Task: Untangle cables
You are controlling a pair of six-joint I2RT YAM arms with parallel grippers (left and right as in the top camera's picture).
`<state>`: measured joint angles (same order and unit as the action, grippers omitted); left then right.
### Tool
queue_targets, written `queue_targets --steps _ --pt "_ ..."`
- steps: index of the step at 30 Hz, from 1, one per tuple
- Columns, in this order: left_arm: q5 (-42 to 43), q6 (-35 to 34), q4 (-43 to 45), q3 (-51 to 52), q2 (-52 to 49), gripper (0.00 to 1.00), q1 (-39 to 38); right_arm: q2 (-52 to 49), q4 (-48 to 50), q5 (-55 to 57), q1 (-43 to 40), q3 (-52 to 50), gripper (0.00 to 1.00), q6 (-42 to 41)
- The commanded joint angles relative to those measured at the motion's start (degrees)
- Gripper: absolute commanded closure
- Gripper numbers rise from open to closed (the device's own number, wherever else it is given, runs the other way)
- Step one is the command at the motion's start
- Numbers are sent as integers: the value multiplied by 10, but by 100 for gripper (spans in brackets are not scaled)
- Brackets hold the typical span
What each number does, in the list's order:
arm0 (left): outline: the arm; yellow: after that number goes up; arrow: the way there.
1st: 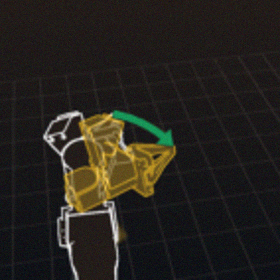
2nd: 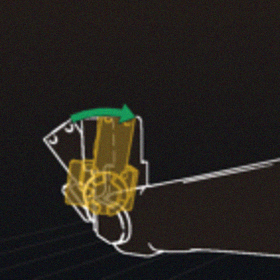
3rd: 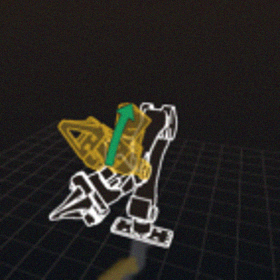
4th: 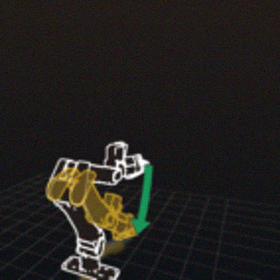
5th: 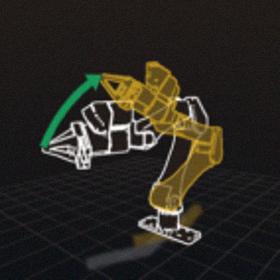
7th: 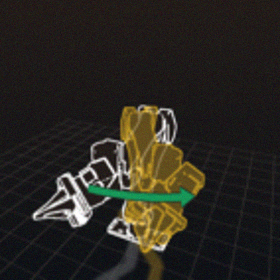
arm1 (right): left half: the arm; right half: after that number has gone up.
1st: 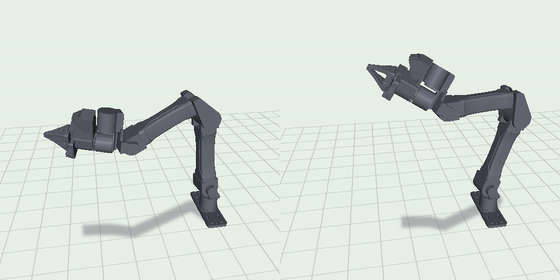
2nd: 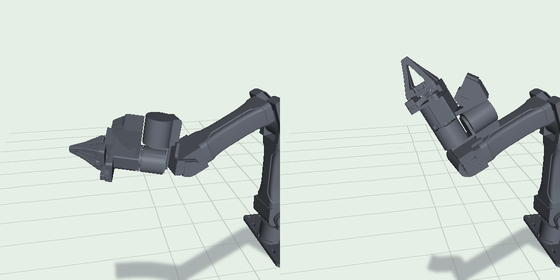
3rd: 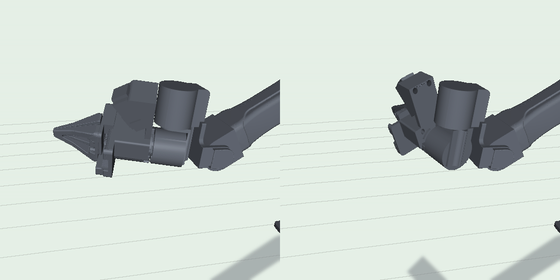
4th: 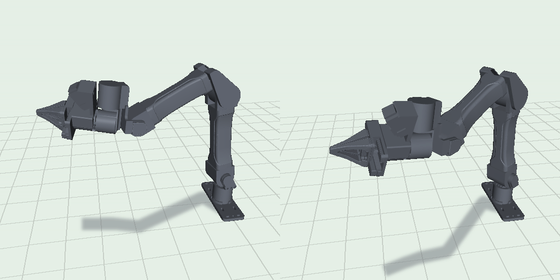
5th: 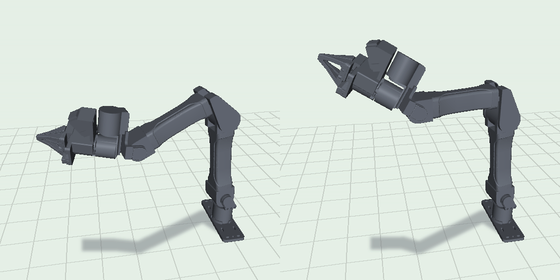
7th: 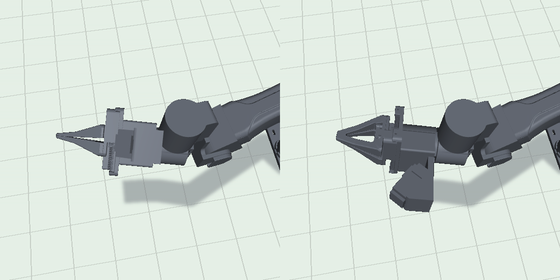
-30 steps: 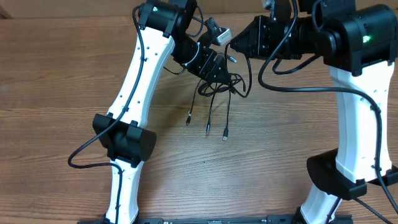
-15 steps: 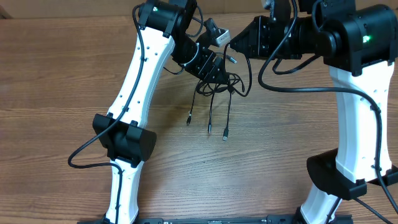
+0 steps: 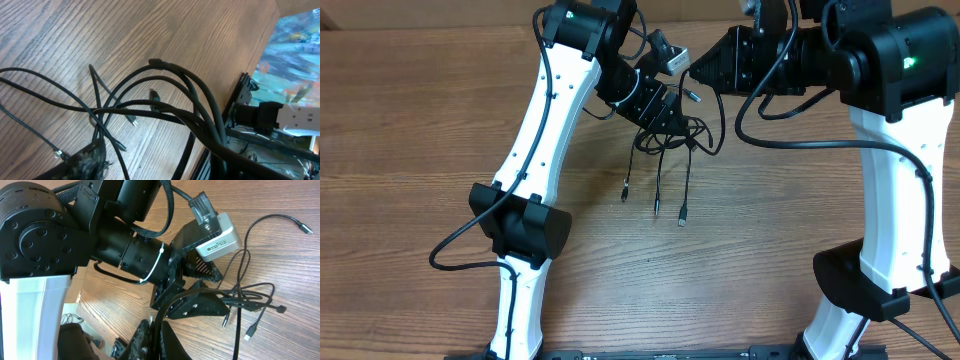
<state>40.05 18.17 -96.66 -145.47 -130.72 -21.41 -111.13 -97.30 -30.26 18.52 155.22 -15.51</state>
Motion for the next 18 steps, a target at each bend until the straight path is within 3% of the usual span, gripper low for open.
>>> queue_targets --steps 1,5,18 --pt "-42 -5 -2 -9 18 37 -4 4 3 -11 5 0 96 10" --pt "-92 -25 -2 -9 18 36 -3 4 3 1 5 0 95 17" --pt "-89 -25 1 -9 18 32 -4 4 3 1 5 0 96 19"
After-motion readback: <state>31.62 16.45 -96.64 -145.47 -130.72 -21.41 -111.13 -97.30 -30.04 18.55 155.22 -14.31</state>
